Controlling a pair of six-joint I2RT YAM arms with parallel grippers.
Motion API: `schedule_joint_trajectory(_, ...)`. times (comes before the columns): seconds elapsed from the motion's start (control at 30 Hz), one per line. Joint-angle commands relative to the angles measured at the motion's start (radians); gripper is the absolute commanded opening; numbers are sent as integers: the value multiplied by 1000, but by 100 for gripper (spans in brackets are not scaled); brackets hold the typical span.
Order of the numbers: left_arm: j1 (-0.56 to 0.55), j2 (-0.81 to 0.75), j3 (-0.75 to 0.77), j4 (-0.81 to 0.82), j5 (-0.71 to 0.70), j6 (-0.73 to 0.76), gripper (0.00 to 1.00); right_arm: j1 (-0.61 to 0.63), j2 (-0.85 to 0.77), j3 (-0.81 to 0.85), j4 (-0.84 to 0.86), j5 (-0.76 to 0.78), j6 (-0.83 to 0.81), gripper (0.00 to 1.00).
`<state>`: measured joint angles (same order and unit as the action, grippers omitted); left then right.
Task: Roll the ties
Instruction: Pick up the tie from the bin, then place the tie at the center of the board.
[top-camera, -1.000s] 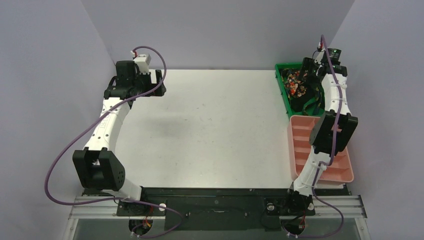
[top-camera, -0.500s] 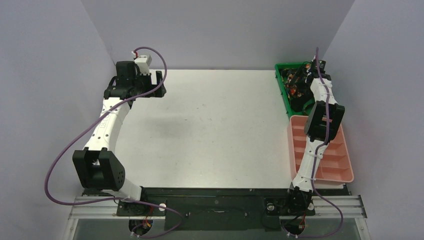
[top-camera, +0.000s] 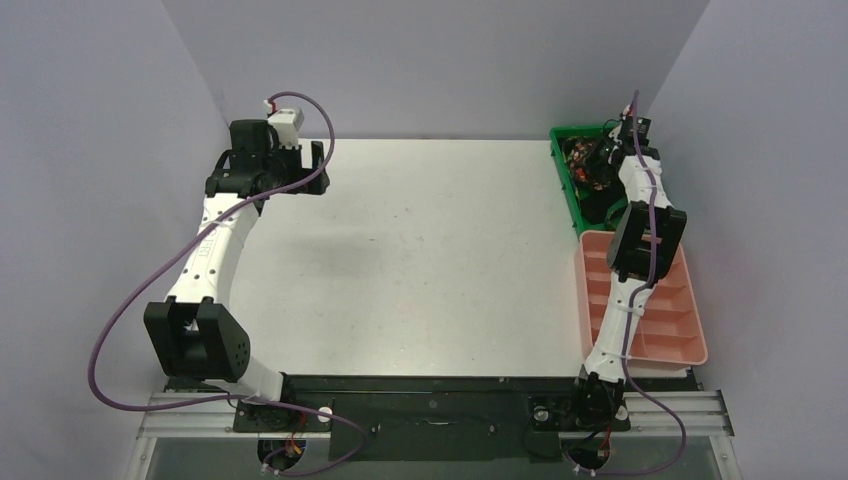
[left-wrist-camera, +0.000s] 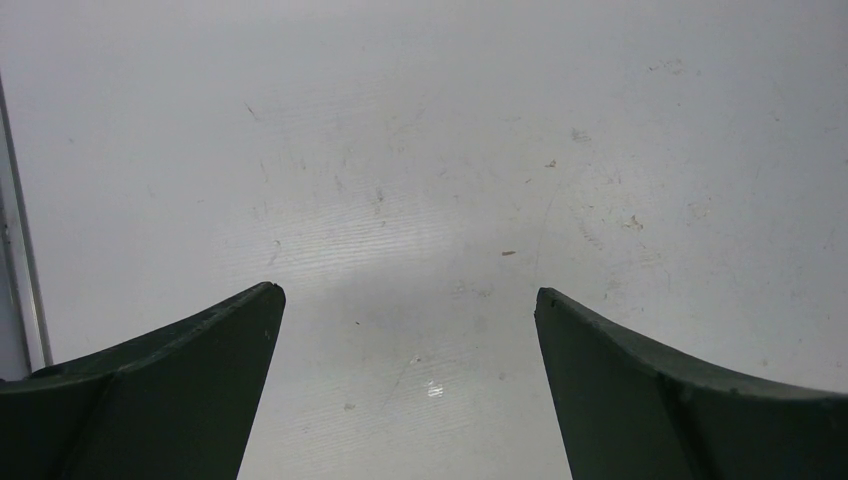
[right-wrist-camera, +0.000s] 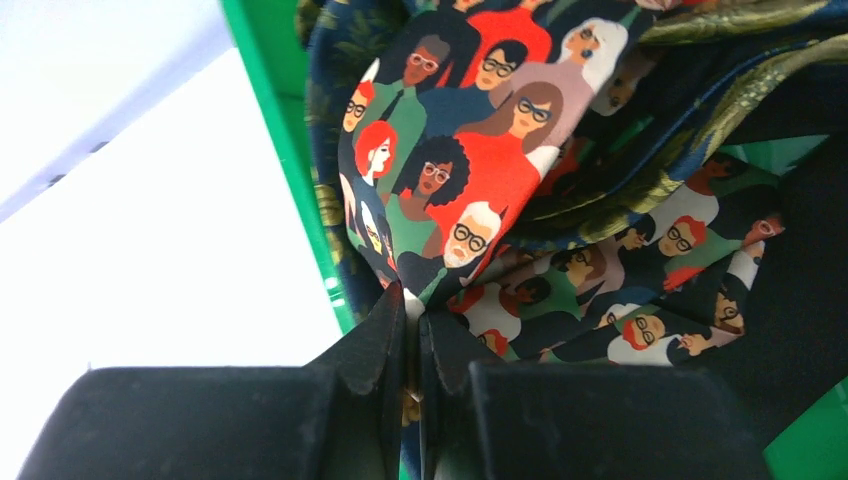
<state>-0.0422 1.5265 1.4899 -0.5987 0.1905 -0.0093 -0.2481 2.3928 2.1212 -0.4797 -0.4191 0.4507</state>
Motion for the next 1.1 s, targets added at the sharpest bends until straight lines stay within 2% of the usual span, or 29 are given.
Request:
schedule_joint_trajectory(0.0,-2,-23,40,37,-2,20,97,4,-220,47,58,-63,-39,0)
schedule_joint_trajectory(0.23,5,46,92,32,22,-34,97,97,-391,52,38,-112,-140,0)
schedule_joint_trajectory(0.4,15,62,101,65,21,-73,97,264,-473,56,48,-166,-167,0)
schedule_joint_trajectory(0.5,31,70,111,78,23,-100,97,389,-537,59,114,-173,-108,0)
schedule_joint_trajectory(0.6,36,74,120,84,27,-119,97,480,-582,62,271,-167,-3,0)
schedule_joint_trajectory(0.83,82,63,114,91,15,-142,97,659,-674,100,583,-28,200,0)
schedule_joint_trajectory(0.97,102,48,99,91,-7,-149,97,673,-705,77,605,95,283,0)
schedule_joint_trajectory(1.03,113,37,86,90,-7,-146,97,650,-741,-16,574,145,258,0)
schedule_joint_trajectory(1.07,118,30,79,91,-7,-141,97,623,-771,-117,559,161,238,7)
